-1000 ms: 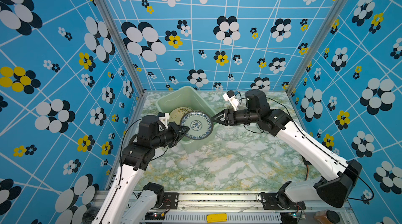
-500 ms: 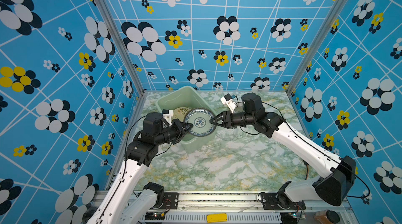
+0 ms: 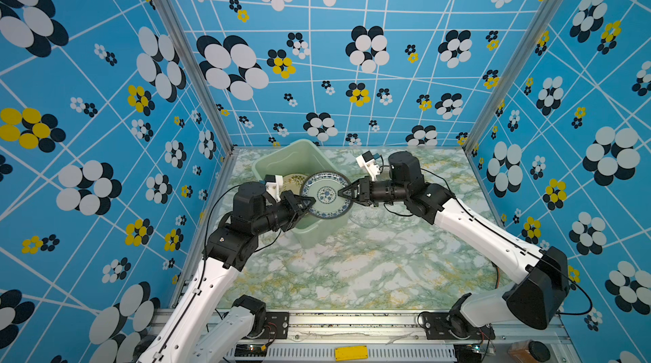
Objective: Place the plates into the plastic bin on the countertop
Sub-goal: Place the plate in the plastic bin.
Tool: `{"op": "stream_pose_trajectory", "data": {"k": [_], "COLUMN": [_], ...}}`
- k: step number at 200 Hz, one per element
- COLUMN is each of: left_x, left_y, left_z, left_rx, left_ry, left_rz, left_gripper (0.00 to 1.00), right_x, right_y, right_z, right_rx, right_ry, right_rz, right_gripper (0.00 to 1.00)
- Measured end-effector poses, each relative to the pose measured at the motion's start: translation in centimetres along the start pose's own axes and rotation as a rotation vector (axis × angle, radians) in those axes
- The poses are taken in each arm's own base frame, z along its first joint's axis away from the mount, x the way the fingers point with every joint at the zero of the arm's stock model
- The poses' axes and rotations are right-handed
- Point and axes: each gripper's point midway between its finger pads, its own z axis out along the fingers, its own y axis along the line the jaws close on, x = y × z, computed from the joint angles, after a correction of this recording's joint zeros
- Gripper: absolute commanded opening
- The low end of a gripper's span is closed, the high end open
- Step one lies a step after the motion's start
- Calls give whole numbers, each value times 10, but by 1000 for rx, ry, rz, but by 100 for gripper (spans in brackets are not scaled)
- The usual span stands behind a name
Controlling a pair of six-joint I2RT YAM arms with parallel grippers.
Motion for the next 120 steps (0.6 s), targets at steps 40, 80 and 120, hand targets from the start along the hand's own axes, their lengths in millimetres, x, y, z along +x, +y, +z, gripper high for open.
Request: {"op": "stream_pose_trajectory", "data": {"k": [40, 80, 120], "left_x": [-4, -10, -21], "left_y": [1, 2, 10], "left_z": [-1, -9, -25], "left_rx": [-6, -13, -68], "left_ry": [-30, -90, -200], "left_rz": [-4, 34, 111], "left_gripper": [57, 81, 96], "right_x": [-1, -9, -33], "right_y": [4, 0, 5], "right_z": [2, 1, 1], "right_rx": [-12, 37, 104], "right_ry": [-9, -32, -90], "right_rz": [-5, 12, 22], "right_gripper": [8, 7, 8]}}
